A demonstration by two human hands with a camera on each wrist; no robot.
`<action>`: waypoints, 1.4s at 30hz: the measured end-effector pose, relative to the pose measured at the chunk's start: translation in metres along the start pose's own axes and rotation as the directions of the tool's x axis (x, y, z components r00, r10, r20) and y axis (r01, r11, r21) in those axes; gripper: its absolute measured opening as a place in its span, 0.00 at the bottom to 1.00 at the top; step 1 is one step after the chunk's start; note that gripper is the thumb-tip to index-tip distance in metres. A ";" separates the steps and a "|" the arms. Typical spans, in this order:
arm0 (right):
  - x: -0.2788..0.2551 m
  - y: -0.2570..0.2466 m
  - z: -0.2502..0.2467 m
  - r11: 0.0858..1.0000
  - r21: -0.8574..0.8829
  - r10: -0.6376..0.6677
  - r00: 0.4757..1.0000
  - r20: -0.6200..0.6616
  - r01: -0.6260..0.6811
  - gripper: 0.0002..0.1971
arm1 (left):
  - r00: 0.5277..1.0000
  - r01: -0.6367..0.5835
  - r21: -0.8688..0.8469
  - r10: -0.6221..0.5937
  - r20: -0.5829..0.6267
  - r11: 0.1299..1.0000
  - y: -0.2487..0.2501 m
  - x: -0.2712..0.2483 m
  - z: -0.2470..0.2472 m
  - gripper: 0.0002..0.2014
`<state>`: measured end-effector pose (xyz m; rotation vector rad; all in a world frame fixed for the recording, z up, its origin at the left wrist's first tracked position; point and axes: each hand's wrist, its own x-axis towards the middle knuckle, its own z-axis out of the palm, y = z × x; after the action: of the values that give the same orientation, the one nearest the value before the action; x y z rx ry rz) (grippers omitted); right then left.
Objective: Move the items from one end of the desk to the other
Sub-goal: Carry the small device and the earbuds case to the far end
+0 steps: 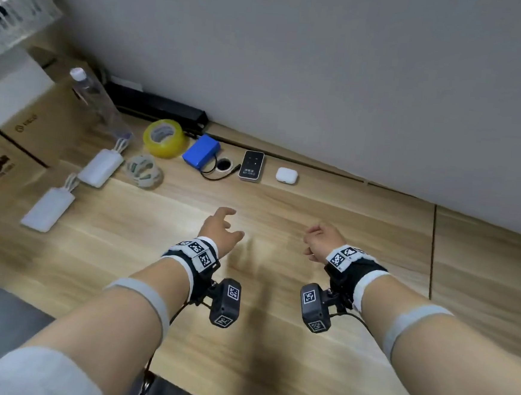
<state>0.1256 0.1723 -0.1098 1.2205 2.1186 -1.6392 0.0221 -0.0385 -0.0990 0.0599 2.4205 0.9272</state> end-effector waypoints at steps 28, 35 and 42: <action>0.116 -0.048 0.055 0.707 -0.704 -0.227 0.965 -0.130 0.072 0.24 | 0.956 -0.294 0.588 0.245 0.164 0.754 0.051 0.185 0.025 0.38; 0.015 0.014 -0.005 0.982 -0.188 -0.026 0.947 -0.320 -0.036 0.19 | 0.914 -0.135 0.306 0.000 0.405 0.942 0.067 0.095 0.064 0.39; -0.122 0.115 -0.104 0.984 0.178 0.109 0.874 -0.473 -0.027 0.16 | 0.763 -0.182 -0.073 0.187 0.619 0.981 0.114 -0.052 0.154 0.07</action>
<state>0.3166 0.2098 -0.0806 1.9074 2.1948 -1.6362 0.1272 0.1296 -0.0971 0.5322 1.8013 0.8311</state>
